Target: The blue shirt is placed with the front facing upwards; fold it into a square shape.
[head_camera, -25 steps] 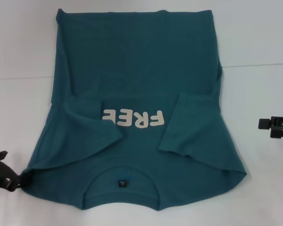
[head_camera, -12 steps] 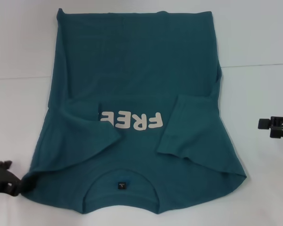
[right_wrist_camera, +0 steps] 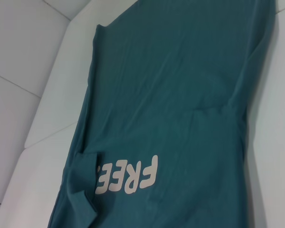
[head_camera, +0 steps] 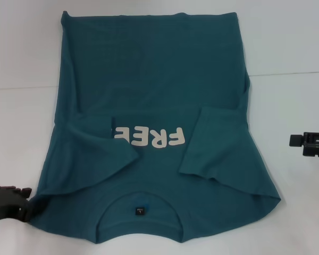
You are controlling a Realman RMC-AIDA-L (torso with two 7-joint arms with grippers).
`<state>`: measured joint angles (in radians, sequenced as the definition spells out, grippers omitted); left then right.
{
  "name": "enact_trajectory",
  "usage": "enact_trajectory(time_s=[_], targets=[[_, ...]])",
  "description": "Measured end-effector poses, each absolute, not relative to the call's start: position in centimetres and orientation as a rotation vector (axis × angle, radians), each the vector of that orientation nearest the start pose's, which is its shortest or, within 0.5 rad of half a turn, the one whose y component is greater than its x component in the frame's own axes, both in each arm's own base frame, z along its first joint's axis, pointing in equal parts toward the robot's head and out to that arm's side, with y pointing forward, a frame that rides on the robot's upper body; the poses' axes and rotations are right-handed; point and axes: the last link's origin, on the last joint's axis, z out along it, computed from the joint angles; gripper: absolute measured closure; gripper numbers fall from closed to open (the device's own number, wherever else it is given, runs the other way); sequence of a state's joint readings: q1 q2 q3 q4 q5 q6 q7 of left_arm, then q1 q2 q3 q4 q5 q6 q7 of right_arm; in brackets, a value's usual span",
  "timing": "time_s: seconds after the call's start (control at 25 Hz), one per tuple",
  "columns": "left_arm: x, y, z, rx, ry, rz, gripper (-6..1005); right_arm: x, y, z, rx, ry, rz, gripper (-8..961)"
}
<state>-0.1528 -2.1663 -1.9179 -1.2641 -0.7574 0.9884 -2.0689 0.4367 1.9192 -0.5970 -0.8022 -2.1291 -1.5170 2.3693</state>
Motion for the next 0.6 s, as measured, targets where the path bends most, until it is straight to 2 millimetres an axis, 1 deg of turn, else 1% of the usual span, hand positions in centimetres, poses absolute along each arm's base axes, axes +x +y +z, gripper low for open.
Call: enact_trajectory(time_s=[0.24,0.4,0.6], targets=[[-30.83,31.55,1.31,-2.286,-0.943,0.040,642,33.14,32.98,9.80,-2.056,1.792,0.612,177],[-30.83,31.55,1.25,-2.301,-0.964,0.023,800,33.12,32.84,9.71,-2.061,1.799,0.614,177],[-31.11,31.61,1.44,-2.295,-0.981,0.014,877,33.15,32.72,9.79,-2.059,1.804,0.622,176]])
